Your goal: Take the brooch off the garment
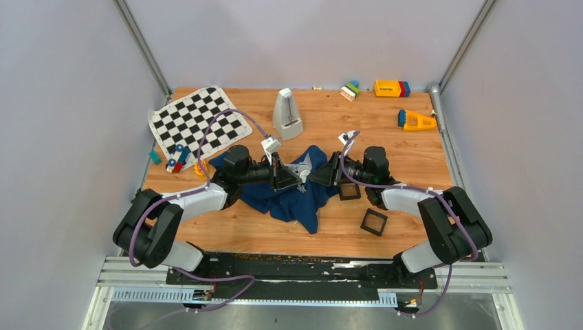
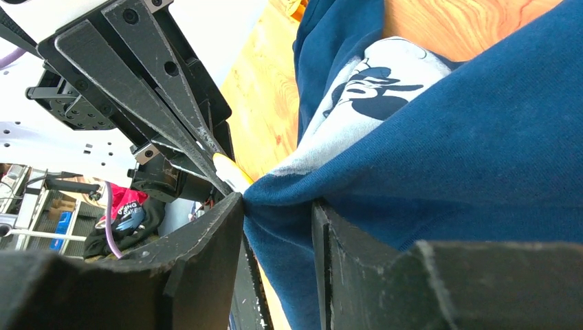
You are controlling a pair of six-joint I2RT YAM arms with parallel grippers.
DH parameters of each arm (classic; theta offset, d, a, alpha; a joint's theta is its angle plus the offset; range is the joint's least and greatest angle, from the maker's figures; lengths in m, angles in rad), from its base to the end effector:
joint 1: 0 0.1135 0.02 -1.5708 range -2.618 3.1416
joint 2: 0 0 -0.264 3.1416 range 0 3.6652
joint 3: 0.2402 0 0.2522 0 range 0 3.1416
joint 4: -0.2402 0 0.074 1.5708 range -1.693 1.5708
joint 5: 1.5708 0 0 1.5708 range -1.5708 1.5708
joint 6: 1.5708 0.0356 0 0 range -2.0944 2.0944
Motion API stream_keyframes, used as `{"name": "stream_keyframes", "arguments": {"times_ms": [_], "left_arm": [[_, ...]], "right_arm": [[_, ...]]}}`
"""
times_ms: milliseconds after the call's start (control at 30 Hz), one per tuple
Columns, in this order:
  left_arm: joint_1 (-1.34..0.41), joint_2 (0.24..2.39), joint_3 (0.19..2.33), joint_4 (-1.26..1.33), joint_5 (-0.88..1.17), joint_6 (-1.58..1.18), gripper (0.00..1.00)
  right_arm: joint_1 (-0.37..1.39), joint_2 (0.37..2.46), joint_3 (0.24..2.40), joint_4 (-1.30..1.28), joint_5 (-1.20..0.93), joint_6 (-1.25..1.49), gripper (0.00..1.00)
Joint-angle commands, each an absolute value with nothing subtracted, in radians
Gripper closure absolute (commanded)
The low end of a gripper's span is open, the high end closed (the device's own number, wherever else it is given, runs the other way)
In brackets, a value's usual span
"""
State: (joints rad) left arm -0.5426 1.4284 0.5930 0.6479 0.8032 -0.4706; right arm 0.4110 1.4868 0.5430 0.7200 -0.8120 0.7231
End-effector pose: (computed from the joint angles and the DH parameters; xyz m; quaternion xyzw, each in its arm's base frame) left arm 0.2337 -0.1708 0.2150 0.2747 0.6995 -0.5481 0.3672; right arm 0.2520 0.1380 0.1915 -0.1317 0.7477 0.5682 0.3175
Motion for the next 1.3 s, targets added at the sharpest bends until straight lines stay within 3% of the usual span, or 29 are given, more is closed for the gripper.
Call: {"name": "stream_keyframes", "arguments": {"times_ms": [0, 300, 1033, 1267], "left_arm": [[-0.544, 1.398, 0.597, 0.704, 0.834, -0.474, 1.0], [-0.544, 1.401, 0.602, 0.685, 0.838, -0.459, 1.0], [-0.601, 1.409, 0.654, 0.535, 0.793, -0.347, 1.0], [-0.601, 1.413, 0.655, 0.537, 0.779, -0.361, 1.0]], "right_arm": [[0.413, 1.493, 0.546, 0.791, -0.837, 0.734, 0.59], [0.413, 1.509, 0.557, 0.787, -0.844, 0.75, 0.57], [0.436, 1.558, 0.628, 0.664, -0.839, 0.717, 0.69], [0.436, 1.532, 0.61, 0.686, -0.843, 0.711, 0.65]]}}
